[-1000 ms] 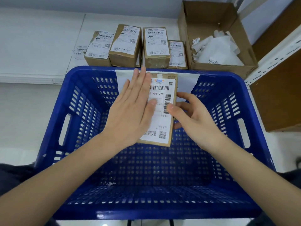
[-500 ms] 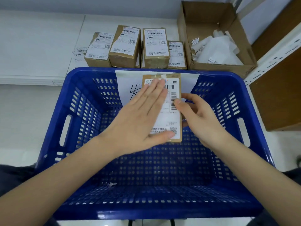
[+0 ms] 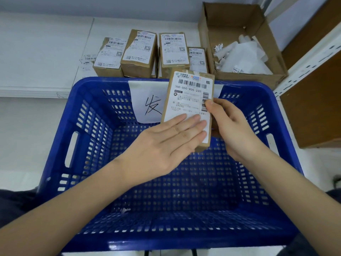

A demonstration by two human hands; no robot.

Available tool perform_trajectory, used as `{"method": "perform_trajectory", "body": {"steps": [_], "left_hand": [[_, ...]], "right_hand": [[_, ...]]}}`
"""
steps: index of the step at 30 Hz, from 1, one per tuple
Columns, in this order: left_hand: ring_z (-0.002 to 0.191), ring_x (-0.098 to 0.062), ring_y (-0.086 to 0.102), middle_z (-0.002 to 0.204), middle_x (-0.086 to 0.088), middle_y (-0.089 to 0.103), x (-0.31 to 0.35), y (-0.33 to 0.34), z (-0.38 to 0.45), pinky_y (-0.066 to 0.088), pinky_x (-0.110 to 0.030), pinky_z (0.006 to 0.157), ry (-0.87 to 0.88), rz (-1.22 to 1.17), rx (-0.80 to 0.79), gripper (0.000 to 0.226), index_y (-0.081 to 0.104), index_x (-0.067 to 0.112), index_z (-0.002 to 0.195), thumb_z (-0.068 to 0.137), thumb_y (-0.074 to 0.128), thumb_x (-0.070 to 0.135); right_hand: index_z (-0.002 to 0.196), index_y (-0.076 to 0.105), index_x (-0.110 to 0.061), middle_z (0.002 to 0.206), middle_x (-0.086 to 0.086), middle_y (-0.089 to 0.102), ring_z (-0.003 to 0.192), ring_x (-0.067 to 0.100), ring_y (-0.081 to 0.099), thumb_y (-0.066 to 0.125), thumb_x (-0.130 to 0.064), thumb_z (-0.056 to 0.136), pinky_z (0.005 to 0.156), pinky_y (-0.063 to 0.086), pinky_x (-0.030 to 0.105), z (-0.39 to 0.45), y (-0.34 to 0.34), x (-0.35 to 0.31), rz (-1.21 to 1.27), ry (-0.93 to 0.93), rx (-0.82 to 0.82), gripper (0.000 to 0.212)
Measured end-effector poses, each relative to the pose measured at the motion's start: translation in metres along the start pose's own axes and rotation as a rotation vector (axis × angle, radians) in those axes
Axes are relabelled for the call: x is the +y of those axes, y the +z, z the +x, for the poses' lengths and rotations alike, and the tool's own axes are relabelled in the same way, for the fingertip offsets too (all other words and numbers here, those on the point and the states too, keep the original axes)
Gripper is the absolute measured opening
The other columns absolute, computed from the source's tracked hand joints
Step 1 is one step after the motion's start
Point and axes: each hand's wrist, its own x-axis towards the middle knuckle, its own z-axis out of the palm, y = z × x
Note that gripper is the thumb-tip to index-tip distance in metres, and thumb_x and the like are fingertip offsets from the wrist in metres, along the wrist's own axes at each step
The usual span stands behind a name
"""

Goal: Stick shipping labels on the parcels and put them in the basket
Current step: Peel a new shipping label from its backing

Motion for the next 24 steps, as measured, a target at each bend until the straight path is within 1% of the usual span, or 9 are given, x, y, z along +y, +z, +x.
{"method": "perform_trajectory", "body": {"steps": [3, 5, 8, 10, 13, 15, 18, 21, 24], "left_hand": [[0.118, -0.030, 0.059, 0.120, -0.018, 0.065, -0.003, -0.002, -0.004, 0.050, -0.043, 0.098, 0.045, -0.069, 0.017, 0.021, 0.068, -0.002, 0.114, 0.095, 0.059, 0.004], [0.118, -0.028, 0.059, 0.116, -0.016, 0.068, -0.005, -0.003, -0.003, 0.048, -0.039, 0.098, -0.011, -0.154, -0.032, 0.020, 0.064, 0.003, 0.113, 0.096, 0.059, 0.014], [0.116, -0.019, 0.049, 0.122, -0.014, 0.062, -0.009, -0.007, 0.003, 0.036, -0.026, 0.098, -0.439, -0.220, -0.094, 0.045, 0.056, 0.004, 0.120, 0.093, 0.052, 0.040], [0.116, -0.007, 0.043, 0.132, -0.006, 0.051, -0.015, -0.011, 0.008, 0.031, -0.018, 0.097, -0.764, -0.320, -0.155, 0.063, 0.047, 0.009, 0.134, 0.089, 0.051, 0.053], [0.114, 0.013, 0.047, 0.135, 0.024, 0.045, -0.022, -0.012, 0.009, 0.041, -0.018, 0.096, -1.080, -0.908, -0.307, 0.077, 0.026, 0.038, 0.144, 0.077, 0.059, 0.057], [0.118, 0.012, 0.048, 0.135, 0.029, 0.047, -0.023, -0.009, 0.007, 0.047, -0.022, 0.098, -1.117, -1.098, -0.306, 0.085, 0.020, 0.042, 0.148, 0.075, 0.063, 0.046], [0.119, 0.006, 0.049, 0.131, 0.030, 0.049, -0.022, -0.007, 0.007, 0.050, -0.023, 0.093, -1.065, -1.110, -0.304, 0.089, 0.019, 0.047, 0.147, 0.072, 0.067, 0.046], [0.118, 0.006, 0.049, 0.123, 0.039, 0.049, -0.021, -0.006, 0.008, 0.051, -0.023, 0.090, -1.036, -1.124, -0.329, 0.087, 0.021, 0.052, 0.143, 0.070, 0.069, 0.047], [0.121, 0.010, 0.045, 0.126, 0.039, 0.047, -0.018, -0.006, 0.010, 0.051, -0.029, 0.093, -1.046, -1.140, -0.320, 0.085, 0.021, 0.056, 0.138, 0.069, 0.068, 0.048]], "right_hand": [[0.124, 0.053, -0.013, 0.103, -0.001, 0.070, 0.090, 0.009, 0.068, 0.050, -0.029, 0.097, 0.080, 0.056, 0.028, 0.000, 0.000, 0.000, -0.043, -0.040, -0.001, 0.031], [0.124, 0.051, -0.017, 0.096, -0.005, 0.070, 0.082, 0.005, 0.068, 0.050, -0.029, 0.097, 0.074, 0.056, 0.024, 0.001, -0.002, 0.000, -0.069, -0.068, 0.009, 0.029], [0.126, 0.047, -0.019, 0.096, -0.003, 0.071, 0.084, 0.008, 0.069, 0.051, -0.029, 0.097, 0.077, 0.056, 0.027, 0.005, -0.006, -0.003, -0.046, -0.062, 0.009, 0.031], [0.125, 0.044, -0.021, 0.100, 0.000, 0.070, 0.086, 0.010, 0.070, 0.053, -0.026, 0.096, 0.071, 0.057, 0.024, 0.004, -0.007, -0.004, -0.017, -0.068, -0.034, 0.031], [0.132, 0.040, -0.022, 0.111, 0.003, 0.067, 0.091, 0.013, 0.069, 0.056, -0.023, 0.093, 0.072, 0.058, 0.024, 0.004, -0.009, -0.002, -0.018, -0.070, -0.095, 0.041], [0.142, 0.029, -0.025, 0.115, 0.001, 0.065, 0.095, 0.012, 0.068, 0.062, -0.027, 0.088, 0.076, 0.058, 0.028, 0.007, -0.014, -0.003, -0.068, -0.080, -0.143, 0.063], [0.144, 0.021, -0.030, 0.115, -0.014, 0.064, 0.103, -0.001, 0.062, 0.071, -0.039, 0.069, 0.084, 0.056, 0.026, 0.009, -0.024, -0.009, -0.255, -0.183, -0.213, 0.090], [0.135, 0.033, -0.033, 0.111, -0.022, 0.061, 0.107, -0.007, 0.057, 0.072, -0.044, 0.066, 0.089, 0.051, 0.020, 0.011, -0.032, -0.013, -0.397, -0.305, -0.122, 0.080], [0.116, 0.051, -0.030, 0.102, -0.012, 0.069, 0.101, 0.007, 0.065, 0.062, -0.043, 0.078, 0.079, 0.056, 0.029, 0.014, -0.037, -0.014, -0.337, -0.337, -0.109, 0.041]]}}
